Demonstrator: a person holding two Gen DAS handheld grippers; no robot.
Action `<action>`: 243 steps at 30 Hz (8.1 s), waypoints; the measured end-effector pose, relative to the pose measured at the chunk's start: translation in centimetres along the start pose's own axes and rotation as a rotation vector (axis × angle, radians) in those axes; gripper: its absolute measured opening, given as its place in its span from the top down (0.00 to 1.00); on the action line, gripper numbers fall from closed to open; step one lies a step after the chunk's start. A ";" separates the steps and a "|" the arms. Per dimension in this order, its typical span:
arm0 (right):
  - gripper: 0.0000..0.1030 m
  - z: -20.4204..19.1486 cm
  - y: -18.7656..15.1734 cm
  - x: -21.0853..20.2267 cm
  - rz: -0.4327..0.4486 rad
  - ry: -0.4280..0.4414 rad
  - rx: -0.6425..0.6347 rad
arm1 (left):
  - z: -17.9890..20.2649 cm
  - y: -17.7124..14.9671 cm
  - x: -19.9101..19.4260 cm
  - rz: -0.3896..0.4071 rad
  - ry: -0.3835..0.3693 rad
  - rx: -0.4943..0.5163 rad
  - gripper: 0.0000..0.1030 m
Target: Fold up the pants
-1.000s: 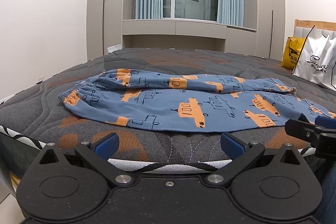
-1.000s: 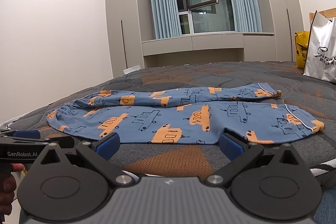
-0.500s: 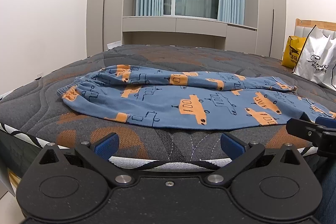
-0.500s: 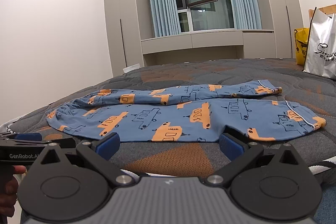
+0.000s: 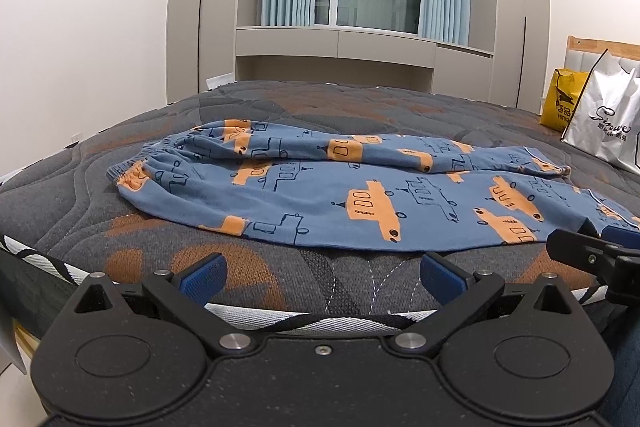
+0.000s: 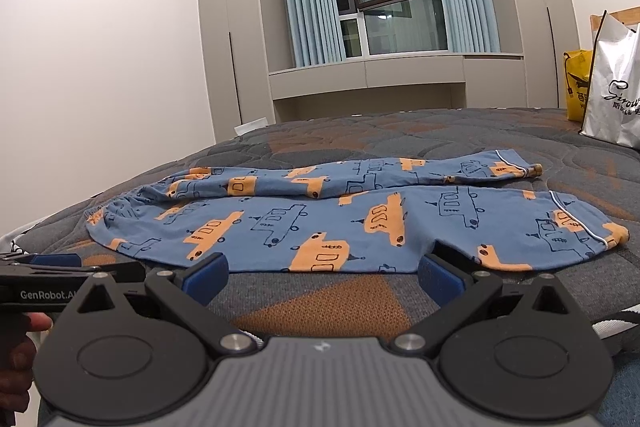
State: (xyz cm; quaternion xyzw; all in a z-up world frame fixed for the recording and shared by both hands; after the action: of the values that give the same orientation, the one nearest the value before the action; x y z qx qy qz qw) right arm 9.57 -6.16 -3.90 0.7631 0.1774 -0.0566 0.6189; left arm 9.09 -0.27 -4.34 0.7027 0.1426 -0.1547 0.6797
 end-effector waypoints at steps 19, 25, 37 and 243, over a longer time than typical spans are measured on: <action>0.00 0.6 0.7 0.8 0.014 0.006 -0.008 | -0.3 0.9 1.2 -0.002 -0.010 0.009 0.00; 0.00 0.4 1.5 1.7 0.023 0.033 -0.043 | -0.9 2.3 1.9 0.012 -0.008 0.028 0.00; 0.00 1.0 10.7 10.0 -0.104 0.256 -0.355 | -15.0 15.6 10.6 0.109 0.204 0.171 0.00; 0.18 19.8 8.0 12.4 -0.261 0.108 0.347 | 14.0 4.0 10.6 -0.117 -0.567 0.478 0.57</action>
State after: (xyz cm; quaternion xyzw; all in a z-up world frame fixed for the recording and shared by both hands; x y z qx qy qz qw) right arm 26.45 -24.17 -4.82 0.8307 0.2951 -0.1250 0.4552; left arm 20.03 -14.51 -5.45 0.7614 -0.0514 -0.4105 0.4991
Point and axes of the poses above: each gripper's, at about its wrist camera, not at the fingertips, and x roughly the way its jaws point, z to its right, y to its top, the point moved 8 cm from there along x, roughly the way its jaws point, and after that the axes turned 4 degrees about x, right-handed, at the moved point
